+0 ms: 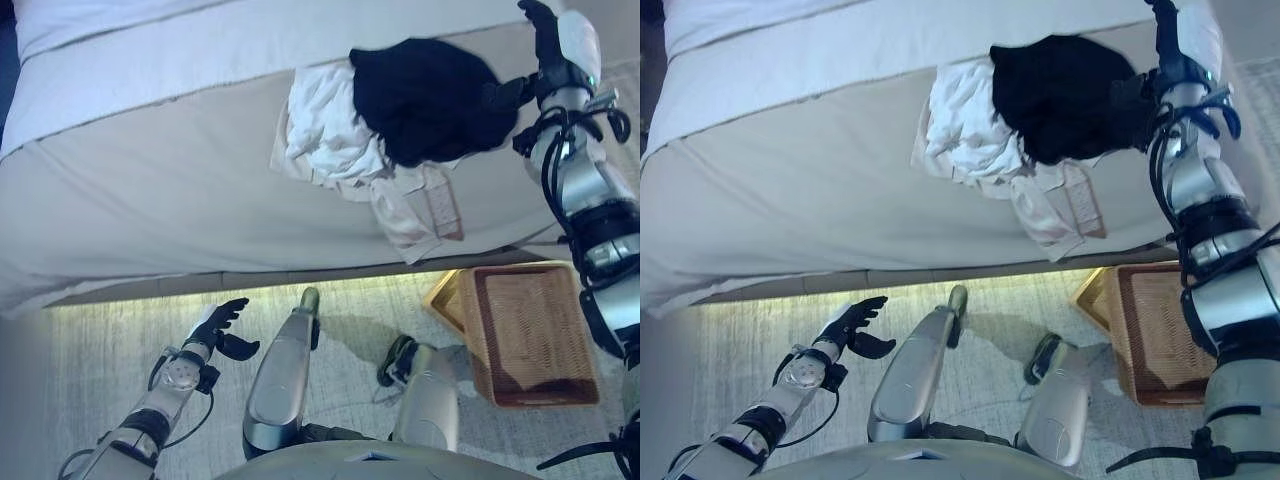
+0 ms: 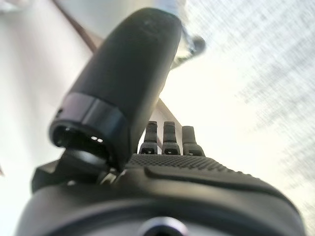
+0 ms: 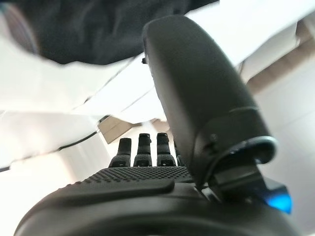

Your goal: Pick up the clothes from the bed and place them into the basket

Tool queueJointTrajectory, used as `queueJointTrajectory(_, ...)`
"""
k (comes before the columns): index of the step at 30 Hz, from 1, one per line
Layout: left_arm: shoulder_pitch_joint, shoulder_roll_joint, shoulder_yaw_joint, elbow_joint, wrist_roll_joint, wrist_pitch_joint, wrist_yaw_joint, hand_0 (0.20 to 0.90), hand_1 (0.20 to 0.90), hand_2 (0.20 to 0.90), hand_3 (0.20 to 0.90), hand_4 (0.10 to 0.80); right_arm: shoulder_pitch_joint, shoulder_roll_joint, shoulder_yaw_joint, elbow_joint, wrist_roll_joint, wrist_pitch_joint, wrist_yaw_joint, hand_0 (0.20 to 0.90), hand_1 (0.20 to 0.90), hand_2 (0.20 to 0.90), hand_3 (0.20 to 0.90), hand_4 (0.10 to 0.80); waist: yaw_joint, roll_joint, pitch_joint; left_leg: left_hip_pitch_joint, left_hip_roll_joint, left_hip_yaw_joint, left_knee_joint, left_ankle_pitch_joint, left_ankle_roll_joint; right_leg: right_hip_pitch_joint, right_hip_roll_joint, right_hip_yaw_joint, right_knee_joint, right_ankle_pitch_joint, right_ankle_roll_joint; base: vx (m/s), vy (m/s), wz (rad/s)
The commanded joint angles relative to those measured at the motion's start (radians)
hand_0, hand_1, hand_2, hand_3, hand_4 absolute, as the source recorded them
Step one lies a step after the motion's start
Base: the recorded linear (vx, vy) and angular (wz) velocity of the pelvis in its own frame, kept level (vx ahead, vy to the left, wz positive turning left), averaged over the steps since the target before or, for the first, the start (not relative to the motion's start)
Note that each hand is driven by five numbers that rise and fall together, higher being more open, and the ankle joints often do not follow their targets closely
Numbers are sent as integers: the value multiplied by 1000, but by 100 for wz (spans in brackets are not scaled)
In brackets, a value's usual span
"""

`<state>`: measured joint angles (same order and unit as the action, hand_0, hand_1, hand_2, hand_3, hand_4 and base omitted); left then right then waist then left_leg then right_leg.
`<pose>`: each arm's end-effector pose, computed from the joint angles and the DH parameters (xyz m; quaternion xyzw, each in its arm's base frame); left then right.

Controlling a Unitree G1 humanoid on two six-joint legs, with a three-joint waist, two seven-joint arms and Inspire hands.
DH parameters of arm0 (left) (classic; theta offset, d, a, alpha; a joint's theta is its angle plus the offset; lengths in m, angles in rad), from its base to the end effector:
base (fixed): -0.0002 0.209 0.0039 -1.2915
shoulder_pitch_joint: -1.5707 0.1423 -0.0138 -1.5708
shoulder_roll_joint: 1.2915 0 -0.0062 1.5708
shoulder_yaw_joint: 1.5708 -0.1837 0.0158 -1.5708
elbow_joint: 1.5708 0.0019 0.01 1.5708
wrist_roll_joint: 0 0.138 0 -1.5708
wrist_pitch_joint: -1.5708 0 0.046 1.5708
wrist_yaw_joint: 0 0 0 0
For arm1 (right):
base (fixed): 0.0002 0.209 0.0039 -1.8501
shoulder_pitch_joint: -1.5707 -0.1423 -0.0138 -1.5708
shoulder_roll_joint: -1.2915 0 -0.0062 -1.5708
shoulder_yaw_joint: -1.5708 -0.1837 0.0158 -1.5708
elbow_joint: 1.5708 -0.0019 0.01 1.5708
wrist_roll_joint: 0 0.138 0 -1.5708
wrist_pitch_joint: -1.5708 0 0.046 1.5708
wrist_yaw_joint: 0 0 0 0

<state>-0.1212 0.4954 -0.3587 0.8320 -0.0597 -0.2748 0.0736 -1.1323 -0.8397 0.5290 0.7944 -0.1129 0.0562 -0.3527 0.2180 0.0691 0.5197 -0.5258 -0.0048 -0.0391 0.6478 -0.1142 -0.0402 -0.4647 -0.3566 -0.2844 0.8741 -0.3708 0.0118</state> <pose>0.1754 0.2504 -0.0453 0.2743 0.2369 -0.0499 0.9307 0.3440 -0.2609 0.2538 -0.5102 -0.1591 -0.2296 0.8135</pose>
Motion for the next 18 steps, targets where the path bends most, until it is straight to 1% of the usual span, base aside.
queueJointTrajectory(1,20,94,12,-208,-4,-164,126,900,900,900,900,800,-137,-63,41,-22,-34,9,-49,900,900,900,900,800,12,20,-61,-39,-43,46,161,-151,58,-61,89,-4,69,15,-78,-75,14,9)
queueJointTrajectory(2,13,133,19,-292,8,-175,149,900,900,900,900,800,-158,-64,50,8,-37,9,-50,900,900,900,900,800,17,28,-53,-74,-47,49,207,-163,63,-95,85,-1,108,7,-81,-67,5,17)
queueJointTrajectory(4,2,172,27,-354,65,-214,199,900,900,900,900,800,-177,-61,59,29,-38,19,-48,900,900,900,900,800,22,34,-47,-103,-51,49,240,-171,68,-123,82,1,136,1,-84,-39,-16,15)
queueJointTrajectory(5,-11,209,33,-410,80,-226,226,900,900,900,900,800,-196,-60,67,47,-38,25,-44,900,900,900,900,800,27,39,-43,-128,-53,50,262,-174,72,-145,82,3,156,-3,-85,-43,-34,8)
queueJointTrajectory(6,-35,246,44,-471,83,-222,249,900,900,900,900,800,-218,-61,85,70,-32,29,-46,900,900,900,900,800,30,41,-38,-154,-57,51,298,-182,76,-169,83,3,182,-9,-87,-37,-47,8)
queueJointTrajectory(7,-55,268,54,-509,72,-207,260,900,900,900,900,800,-231,-63,95,86,-23,30,-46,900,900,900,900,800,33,42,-34,-172,-60,49,323,-188,80,-184,82,1,200,-14,-89,-18,-53,9)
queueJointTrajectory(8,-71,286,60,-532,80,-209,293,900,900,900,900,800,-241,-62,101,103,-10,32,-43,900,900,900,900,800,36,42,-31,-188,-62,49,346,-194,84,-198,82,1,217,-18,-90,4,-51,8)
queueJointTrajectory(10,-90,303,75,-556,100,-213,337,900,900,900,900,800,-252,-59,103,136,5,21,-33,900,900,900,900,800,40,41,-29,-211,-63,47,377,-202,88,-221,84,1,241,-24,-89,14,-60,4)
queueJointTrajectory(12,-118,338,101,-603,230,-216,464,900,900,900,900,800,-261,-57,109,160,13,16,-17,900,900,900,900,800,49,37,-23,-247,-65,40,419,-207,93,-250,82,-2,274,-29,-89,37,-85,1)
queueJointTrajectory(13,-124,363,111,-626,319,-212,545,900,900,900,900,800,-262,-60,113,158,15,19,-4,900,900,900,900,800,52,33,-22,-259,-67,37,434,-210,94,-261,83,-3,288,-32,-90,62,-72,1)
queueJointTrajectory(14,-125,376,114,-637,351,-206,585,900,900,900,900,800,-261,-62,115,157,12,23,2,900,900,900,900,800,54,31,-22,-266,-67,36,441,-212,95,-267,83,-3,295,-35,-91,68,-97,1)
queueJointTrajectory(15,-135,408,129,-665,382,-203,636,900,900,900,900,800,-262,-66,123,154,20,33,5,900,900,900,900,800,58,27,-17,-284,-69,31,464,-215,94,-282,82,-5,314,-37,-89,51,-89,3)
queueJointTrajectory(16,-139,418,139,-678,401,-204,661,900,900,900,900,800,-263,-69,127,153,27,35,10,900,900,900,900,800,60,25,-16,-295,-71,29,476,-217,93,-290,81,-5,323,-39,-89,57,-113,4)
queueJointTrajectory(17,-149,446,155,-696,422,-208,683,900,900,900,900,800,-269,-70,134,152,33,44,14,900,900,900,900,800,64,23,-14,-308,-70,26,489,-219,95,-303,80,-6,340,-42,-89,43,-94,6)
queueJointTrajectory(18,-156,461,159,-708,422,-211,685,900,900,900,900,800,-275,-70,140,150,40,51,12,900,900,900,900,800,65,21,-12,-321,-71,24,502,-220,94,-315,80,-5,352,-42,-87,32,-78,5)
